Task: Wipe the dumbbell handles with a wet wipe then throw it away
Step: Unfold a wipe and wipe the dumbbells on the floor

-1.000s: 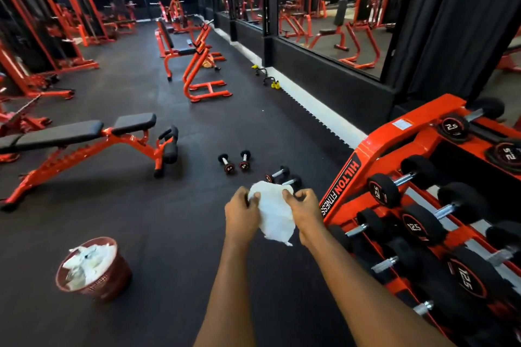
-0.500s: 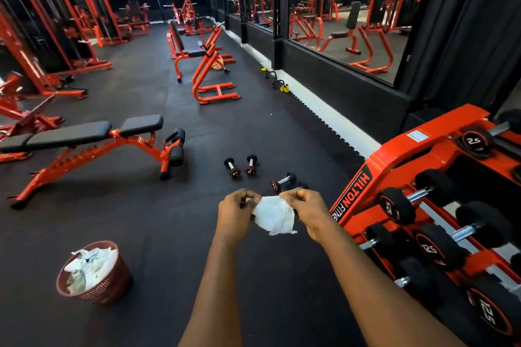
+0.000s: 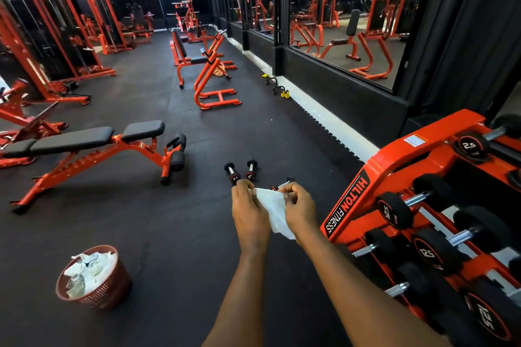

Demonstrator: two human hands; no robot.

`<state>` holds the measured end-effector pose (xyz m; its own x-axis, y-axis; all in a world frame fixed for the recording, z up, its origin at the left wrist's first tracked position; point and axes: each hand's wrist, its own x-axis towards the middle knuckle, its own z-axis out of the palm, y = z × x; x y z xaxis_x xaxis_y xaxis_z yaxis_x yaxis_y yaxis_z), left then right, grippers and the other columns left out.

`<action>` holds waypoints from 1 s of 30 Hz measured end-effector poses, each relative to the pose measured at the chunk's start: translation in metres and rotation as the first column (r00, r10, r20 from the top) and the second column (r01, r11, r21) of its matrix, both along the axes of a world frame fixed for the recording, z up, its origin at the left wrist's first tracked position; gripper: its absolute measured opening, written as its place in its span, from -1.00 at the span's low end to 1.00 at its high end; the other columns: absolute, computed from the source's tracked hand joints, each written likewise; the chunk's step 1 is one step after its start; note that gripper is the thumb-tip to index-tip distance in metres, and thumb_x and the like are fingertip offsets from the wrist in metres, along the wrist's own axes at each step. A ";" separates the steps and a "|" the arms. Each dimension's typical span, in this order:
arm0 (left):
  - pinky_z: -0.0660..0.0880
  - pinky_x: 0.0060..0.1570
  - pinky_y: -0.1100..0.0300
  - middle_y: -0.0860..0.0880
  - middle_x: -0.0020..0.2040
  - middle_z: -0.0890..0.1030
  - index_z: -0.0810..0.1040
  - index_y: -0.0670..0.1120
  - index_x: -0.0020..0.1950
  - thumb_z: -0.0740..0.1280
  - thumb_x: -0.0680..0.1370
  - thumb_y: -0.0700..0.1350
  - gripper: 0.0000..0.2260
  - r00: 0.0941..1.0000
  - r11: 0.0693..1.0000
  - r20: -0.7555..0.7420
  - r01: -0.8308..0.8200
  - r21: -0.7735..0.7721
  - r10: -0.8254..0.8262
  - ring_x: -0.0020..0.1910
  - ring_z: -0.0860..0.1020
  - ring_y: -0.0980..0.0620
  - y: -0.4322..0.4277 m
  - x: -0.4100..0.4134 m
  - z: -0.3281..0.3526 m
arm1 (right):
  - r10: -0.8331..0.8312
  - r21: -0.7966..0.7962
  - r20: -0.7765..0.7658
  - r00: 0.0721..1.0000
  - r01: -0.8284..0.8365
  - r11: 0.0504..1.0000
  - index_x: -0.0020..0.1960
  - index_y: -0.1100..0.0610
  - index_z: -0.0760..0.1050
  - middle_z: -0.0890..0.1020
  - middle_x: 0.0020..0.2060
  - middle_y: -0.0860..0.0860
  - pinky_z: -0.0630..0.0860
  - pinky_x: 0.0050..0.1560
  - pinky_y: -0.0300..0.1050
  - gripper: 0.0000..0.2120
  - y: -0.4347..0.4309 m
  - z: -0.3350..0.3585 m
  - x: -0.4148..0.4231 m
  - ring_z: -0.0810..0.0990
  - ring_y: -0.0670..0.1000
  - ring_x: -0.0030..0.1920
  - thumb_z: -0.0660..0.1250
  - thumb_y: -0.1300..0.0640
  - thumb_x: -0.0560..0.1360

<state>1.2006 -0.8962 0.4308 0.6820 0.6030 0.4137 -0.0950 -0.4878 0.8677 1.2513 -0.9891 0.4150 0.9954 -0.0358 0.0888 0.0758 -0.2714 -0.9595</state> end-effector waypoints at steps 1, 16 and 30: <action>0.34 -0.26 0.39 0.00 -0.13 0.45 0.37 -0.03 -0.07 0.14 0.60 -0.34 -0.79 1.000 1.000 -0.026 0.018 0.024 -0.018 -0.19 0.43 0.12 0.002 0.000 -0.001 | 0.003 -0.045 0.016 1.000 -0.002 0.999 -0.12 0.07 0.57 0.65 -0.18 -0.05 0.45 -0.21 -0.33 -0.72 -0.006 0.001 0.000 0.58 -0.04 -0.16 0.19 0.37 0.54; 0.43 0.11 0.45 0.12 0.11 0.63 0.66 -0.11 0.19 0.21 0.55 -0.44 -0.62 0.944 0.956 -0.166 0.292 0.018 -0.286 0.11 0.58 0.19 0.029 -0.007 -0.013 | 0.132 0.343 -0.292 0.947 -0.025 0.939 -0.03 0.21 0.64 0.69 -0.12 0.10 0.58 -0.02 -0.04 -0.83 -0.038 0.002 0.004 0.60 -0.01 -0.12 0.28 0.32 0.50; 0.25 0.52 0.17 0.27 0.55 0.24 0.22 0.13 0.61 0.14 0.44 -0.39 -0.22 0.729 0.836 -0.445 0.541 -0.092 -0.521 0.53 0.25 0.22 0.045 -0.029 -0.014 | 0.134 0.293 -0.260 0.956 -0.054 0.955 -0.04 0.08 0.68 0.71 -0.01 0.01 0.55 0.10 -0.07 -0.69 -0.026 -0.001 0.006 0.65 -0.01 0.04 0.21 0.36 0.51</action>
<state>1.1720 -0.8516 0.4163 0.9970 0.0773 0.0098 0.0310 -0.5086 0.8604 1.2572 -1.0153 0.4140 0.9793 0.0755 -0.1879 -0.1890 0.0064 -0.9820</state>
